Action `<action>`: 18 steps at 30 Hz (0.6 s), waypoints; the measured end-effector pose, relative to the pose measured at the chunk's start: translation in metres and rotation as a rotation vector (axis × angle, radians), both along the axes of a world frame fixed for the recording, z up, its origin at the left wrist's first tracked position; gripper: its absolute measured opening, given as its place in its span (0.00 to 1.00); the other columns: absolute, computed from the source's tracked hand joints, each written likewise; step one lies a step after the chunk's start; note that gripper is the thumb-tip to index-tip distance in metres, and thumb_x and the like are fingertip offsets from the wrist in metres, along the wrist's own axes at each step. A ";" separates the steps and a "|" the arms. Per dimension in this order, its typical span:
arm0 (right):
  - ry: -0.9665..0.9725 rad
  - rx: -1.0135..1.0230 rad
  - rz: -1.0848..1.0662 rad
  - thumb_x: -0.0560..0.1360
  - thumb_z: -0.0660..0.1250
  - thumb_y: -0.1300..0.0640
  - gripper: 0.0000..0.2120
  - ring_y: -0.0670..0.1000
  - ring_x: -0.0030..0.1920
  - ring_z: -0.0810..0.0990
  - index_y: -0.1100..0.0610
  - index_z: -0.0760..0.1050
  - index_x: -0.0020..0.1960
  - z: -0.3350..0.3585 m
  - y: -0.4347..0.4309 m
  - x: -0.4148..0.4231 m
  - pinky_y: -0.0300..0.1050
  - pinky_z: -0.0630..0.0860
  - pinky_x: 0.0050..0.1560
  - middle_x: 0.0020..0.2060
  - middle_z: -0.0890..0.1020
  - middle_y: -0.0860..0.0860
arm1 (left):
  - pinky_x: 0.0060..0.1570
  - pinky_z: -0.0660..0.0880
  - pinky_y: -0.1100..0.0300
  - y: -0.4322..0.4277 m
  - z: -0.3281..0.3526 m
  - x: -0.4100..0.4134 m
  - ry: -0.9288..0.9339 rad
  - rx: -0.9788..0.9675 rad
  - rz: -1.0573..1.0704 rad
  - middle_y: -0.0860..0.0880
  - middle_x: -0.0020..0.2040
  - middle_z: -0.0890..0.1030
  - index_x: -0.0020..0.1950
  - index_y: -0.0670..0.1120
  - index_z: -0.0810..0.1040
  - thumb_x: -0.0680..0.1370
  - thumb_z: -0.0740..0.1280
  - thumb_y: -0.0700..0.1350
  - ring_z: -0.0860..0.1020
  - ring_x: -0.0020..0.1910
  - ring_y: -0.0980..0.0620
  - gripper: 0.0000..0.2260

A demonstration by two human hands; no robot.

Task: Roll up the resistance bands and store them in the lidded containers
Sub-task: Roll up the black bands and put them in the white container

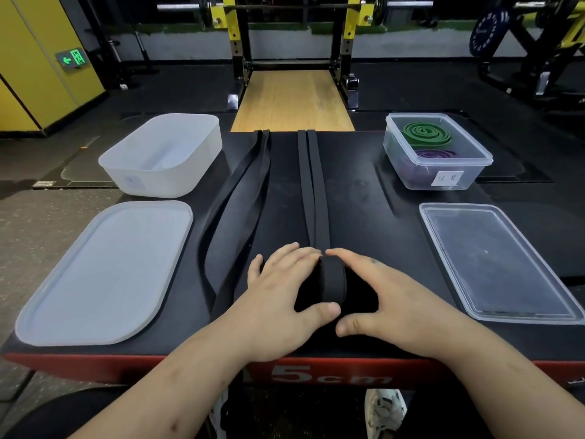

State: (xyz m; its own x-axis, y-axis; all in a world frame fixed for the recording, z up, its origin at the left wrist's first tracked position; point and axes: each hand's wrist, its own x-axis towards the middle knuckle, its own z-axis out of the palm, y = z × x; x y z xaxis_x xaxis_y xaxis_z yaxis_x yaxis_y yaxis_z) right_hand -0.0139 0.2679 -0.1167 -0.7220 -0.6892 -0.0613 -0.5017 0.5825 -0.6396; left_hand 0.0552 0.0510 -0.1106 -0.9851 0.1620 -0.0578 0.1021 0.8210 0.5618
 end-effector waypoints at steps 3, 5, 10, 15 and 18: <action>0.050 -0.045 -0.015 0.72 0.78 0.43 0.37 0.29 0.66 0.68 0.13 0.56 0.62 0.005 -0.006 0.001 0.27 0.65 0.63 0.60 0.73 0.24 | 0.79 0.36 0.47 -0.001 -0.001 -0.001 -0.002 0.025 0.004 0.70 0.75 0.55 0.81 0.58 0.56 0.80 0.61 0.65 0.38 0.76 0.71 0.31; 0.053 -0.059 0.007 0.74 0.77 0.43 0.33 0.33 0.66 0.70 0.16 0.60 0.63 0.007 -0.003 0.004 0.31 0.67 0.64 0.60 0.73 0.24 | 0.79 0.37 0.46 -0.001 -0.003 0.002 0.001 0.053 -0.017 0.71 0.75 0.57 0.80 0.60 0.59 0.79 0.58 0.69 0.40 0.77 0.71 0.31; 0.035 -0.050 0.053 0.75 0.72 0.35 0.31 0.43 0.69 0.71 0.33 0.65 0.74 -0.001 0.003 0.013 0.47 0.70 0.70 0.63 0.74 0.32 | 0.80 0.38 0.48 -0.001 -0.008 0.015 0.011 0.053 -0.042 0.68 0.78 0.57 0.81 0.60 0.57 0.75 0.53 0.74 0.40 0.77 0.71 0.37; 0.069 -0.017 0.053 0.75 0.63 0.27 0.38 0.33 0.75 0.59 0.40 0.61 0.80 -0.004 0.000 0.007 0.46 0.63 0.77 0.68 0.66 0.28 | 0.79 0.40 0.57 -0.008 0.000 0.018 -0.026 0.127 0.000 0.72 0.76 0.56 0.79 0.68 0.50 0.76 0.68 0.66 0.42 0.72 0.78 0.37; 0.059 -0.034 0.055 0.75 0.64 0.28 0.37 0.39 0.74 0.65 0.40 0.62 0.79 -0.005 -0.002 0.004 0.46 0.68 0.73 0.68 0.69 0.32 | 0.80 0.41 0.52 -0.004 0.001 0.016 0.009 0.089 0.001 0.73 0.72 0.60 0.78 0.68 0.53 0.78 0.68 0.62 0.47 0.73 0.76 0.33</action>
State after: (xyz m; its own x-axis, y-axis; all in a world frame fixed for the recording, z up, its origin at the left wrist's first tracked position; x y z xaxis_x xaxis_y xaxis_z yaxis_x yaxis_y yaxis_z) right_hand -0.0095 0.2662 -0.1221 -0.6844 -0.7291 0.0040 -0.5697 0.5312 -0.6271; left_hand 0.0715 0.0468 -0.1098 -0.9857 0.1649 -0.0346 0.1063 0.7679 0.6317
